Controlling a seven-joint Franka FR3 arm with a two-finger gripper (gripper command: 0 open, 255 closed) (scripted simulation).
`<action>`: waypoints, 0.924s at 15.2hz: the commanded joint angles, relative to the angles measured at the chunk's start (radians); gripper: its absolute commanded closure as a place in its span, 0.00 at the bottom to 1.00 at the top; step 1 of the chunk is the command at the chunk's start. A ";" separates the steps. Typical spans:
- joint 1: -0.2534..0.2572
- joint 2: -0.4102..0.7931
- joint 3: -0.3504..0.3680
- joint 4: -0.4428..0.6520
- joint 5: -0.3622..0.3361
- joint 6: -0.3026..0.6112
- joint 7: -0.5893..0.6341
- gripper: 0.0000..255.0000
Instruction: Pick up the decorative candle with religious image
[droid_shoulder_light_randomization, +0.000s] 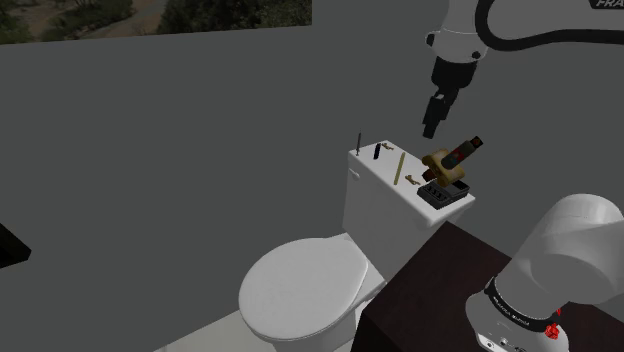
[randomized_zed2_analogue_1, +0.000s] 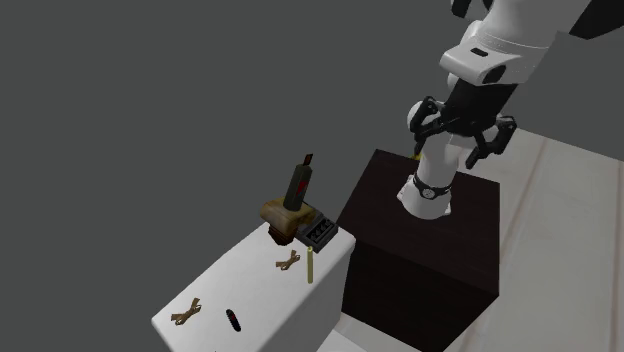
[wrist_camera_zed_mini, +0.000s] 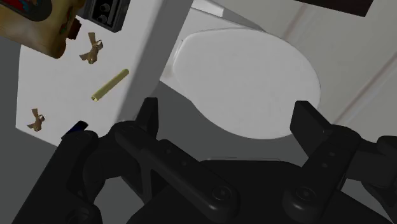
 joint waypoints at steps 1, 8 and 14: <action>0.000 0.000 0.000 0.000 0.000 0.000 0.000 0.00; -0.073 0.178 -0.131 0.060 -0.068 -0.020 -0.092 0.00; -0.132 0.351 -0.234 0.136 -0.119 -0.036 -0.170 0.00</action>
